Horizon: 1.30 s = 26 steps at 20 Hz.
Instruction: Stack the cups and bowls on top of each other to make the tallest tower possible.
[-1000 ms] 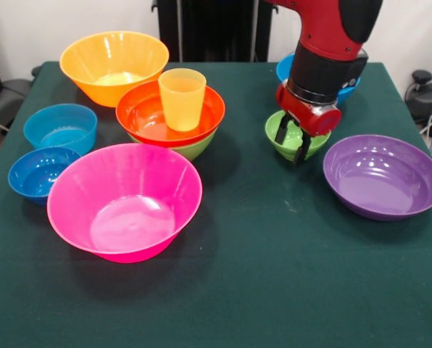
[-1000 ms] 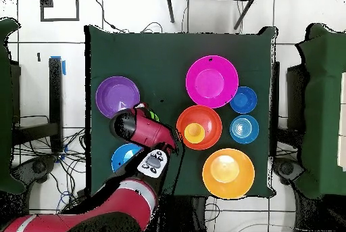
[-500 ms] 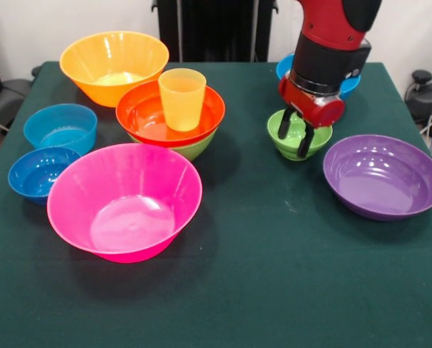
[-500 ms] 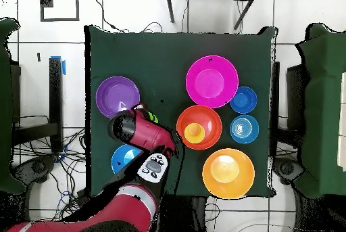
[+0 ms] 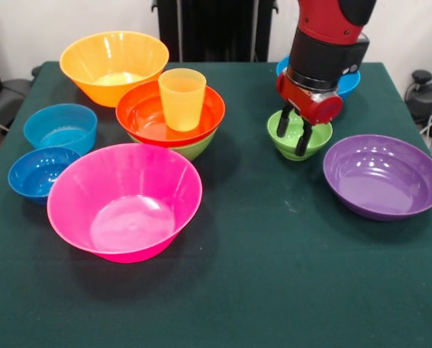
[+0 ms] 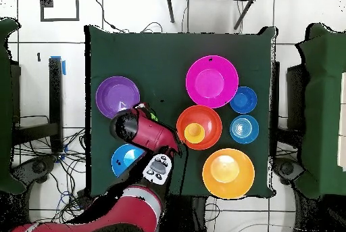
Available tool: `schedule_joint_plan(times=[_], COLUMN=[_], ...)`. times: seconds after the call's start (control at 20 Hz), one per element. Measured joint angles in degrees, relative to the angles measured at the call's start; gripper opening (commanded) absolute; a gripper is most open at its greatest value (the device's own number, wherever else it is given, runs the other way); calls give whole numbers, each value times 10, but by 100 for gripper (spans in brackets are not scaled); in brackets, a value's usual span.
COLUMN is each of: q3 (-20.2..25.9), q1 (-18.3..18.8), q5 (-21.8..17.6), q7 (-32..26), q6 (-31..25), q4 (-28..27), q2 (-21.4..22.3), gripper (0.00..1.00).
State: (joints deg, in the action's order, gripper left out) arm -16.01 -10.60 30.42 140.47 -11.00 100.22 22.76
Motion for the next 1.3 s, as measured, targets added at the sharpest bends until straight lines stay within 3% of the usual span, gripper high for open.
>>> schedule_joint_plan(times=[0.35, 1.3], q3=[6, 6], q1=[14, 3], q5=[0, 0], q7=[0, 0], q6=[0, 0], q4=[4, 5], q2=[5, 5], gripper=[100, 100])
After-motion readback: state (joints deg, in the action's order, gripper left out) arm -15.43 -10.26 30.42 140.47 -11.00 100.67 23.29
